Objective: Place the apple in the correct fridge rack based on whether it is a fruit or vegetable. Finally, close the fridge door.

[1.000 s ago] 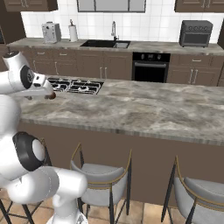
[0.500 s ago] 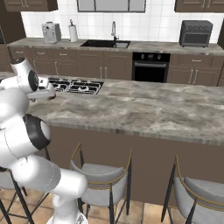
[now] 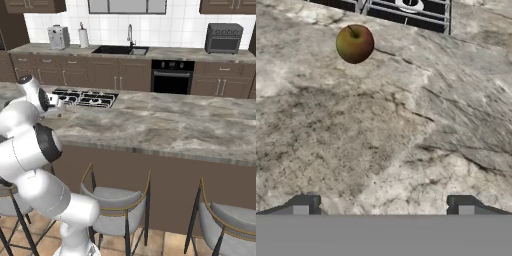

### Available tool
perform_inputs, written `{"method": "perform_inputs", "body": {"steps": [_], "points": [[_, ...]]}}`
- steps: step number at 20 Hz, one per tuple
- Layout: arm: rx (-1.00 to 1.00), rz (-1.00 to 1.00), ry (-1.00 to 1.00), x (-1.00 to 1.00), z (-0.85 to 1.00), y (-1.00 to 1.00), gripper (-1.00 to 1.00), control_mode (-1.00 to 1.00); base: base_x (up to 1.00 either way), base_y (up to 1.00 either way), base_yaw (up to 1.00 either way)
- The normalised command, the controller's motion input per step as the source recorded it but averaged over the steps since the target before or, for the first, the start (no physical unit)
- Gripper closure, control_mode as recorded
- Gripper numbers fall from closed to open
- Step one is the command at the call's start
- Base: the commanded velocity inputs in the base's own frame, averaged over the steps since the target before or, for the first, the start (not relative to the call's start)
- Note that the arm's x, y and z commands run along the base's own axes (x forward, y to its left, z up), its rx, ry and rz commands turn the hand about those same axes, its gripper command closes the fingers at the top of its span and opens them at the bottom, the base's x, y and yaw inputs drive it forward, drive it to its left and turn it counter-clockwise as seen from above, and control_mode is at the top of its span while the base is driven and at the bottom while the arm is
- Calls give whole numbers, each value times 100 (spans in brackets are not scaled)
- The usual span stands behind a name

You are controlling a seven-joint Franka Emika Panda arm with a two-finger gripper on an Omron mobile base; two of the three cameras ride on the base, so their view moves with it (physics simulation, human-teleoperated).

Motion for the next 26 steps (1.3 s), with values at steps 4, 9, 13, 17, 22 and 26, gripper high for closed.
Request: {"method": "perform_inputs", "body": {"steps": [4,9,13,17,22,26], "points": [[2,1,-2,38,-7,10,-100,-100,0,0,0],[0,0,0,31,0,17,-100,-100,0,0,0],[0,0,0,34,0,21,-100,-100,0,0,0],[0,0,0,35,-3,16,-100,-100,0,0,0],[0,0,0,32,-9,15,-100,-100,0,0,0],[0,0,0,24,-15,12,-100,-100,0,0,0]]}}
